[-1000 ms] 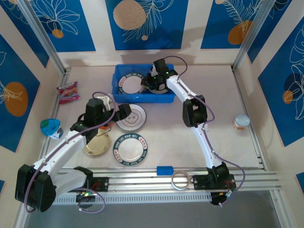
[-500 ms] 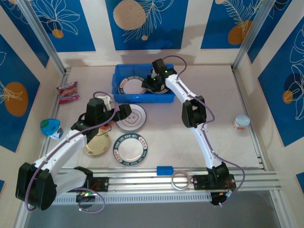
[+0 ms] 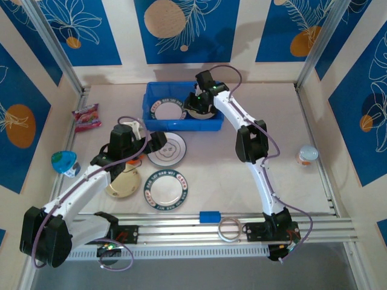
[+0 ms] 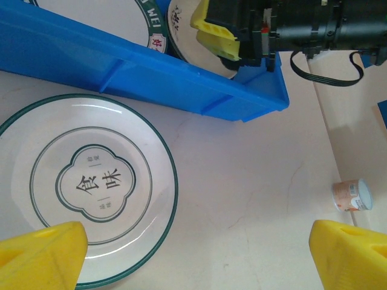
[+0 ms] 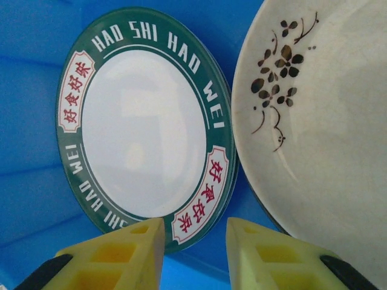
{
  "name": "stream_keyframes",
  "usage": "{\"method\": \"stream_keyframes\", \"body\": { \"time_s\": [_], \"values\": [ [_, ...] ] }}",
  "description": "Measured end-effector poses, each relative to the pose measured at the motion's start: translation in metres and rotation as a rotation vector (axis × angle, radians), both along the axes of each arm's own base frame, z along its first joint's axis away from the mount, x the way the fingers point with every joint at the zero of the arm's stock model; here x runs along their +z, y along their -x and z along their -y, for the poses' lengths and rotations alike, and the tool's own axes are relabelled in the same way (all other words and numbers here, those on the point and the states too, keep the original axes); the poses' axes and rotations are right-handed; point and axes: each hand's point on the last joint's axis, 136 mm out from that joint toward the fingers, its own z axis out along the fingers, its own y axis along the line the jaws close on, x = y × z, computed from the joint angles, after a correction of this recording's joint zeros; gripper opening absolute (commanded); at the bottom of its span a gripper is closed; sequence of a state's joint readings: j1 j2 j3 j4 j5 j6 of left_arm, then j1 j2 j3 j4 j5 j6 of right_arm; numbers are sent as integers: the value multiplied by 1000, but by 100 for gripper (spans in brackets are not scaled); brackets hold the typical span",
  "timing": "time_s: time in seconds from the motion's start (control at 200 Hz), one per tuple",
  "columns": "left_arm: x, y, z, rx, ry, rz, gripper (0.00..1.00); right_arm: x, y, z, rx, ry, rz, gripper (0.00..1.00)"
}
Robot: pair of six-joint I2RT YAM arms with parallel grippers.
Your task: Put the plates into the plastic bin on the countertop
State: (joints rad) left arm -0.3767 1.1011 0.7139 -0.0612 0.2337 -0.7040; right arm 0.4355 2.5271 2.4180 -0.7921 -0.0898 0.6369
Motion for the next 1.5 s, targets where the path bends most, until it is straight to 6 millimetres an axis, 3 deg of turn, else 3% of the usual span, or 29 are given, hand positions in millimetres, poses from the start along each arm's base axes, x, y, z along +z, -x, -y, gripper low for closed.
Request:
{"method": "stream_keyframes", "body": {
  "time_s": [0.135, 0.25, 0.5, 0.605, 0.67, 0.93, 1.126, 1.301, 1.411, 1.501],
  "values": [
    [-2, 0, 0, -4, -8, -3, 97, 0, 14, 4, 12, -3, -19, 28],
    [-5, -1, 0, -9, -19, -6, 97, 6, 39, 15, 20, 4, -21, 29],
    [-22, -3, 1, -22, -57, -38, 96, 88, 98, 26, 129, -115, 132, 38],
    [-23, -3, 1, -26, -63, -37, 96, 104, 127, 25, 203, -175, 157, 41],
    [-23, -3, 2, -29, -61, -34, 96, 100, 147, 25, 240, -196, 143, 44],
    [-27, 12, 2, -43, -59, -40, 95, 48, 221, 9, 384, -198, -23, 53],
    [-18, 25, 0, -51, -52, -24, 95, 33, 263, -14, 503, -156, -63, 56],
    [-20, 39, -6, -45, -41, -30, 95, 17, 282, -15, 538, -135, -101, 70],
    [-27, 48, -9, -43, -45, -56, 95, 5, 288, -9, 537, -118, -123, 70],
    [-29, 53, -10, -44, -46, -66, 94, 0, 291, -7, 536, -110, -136, 63]
  ]
}}
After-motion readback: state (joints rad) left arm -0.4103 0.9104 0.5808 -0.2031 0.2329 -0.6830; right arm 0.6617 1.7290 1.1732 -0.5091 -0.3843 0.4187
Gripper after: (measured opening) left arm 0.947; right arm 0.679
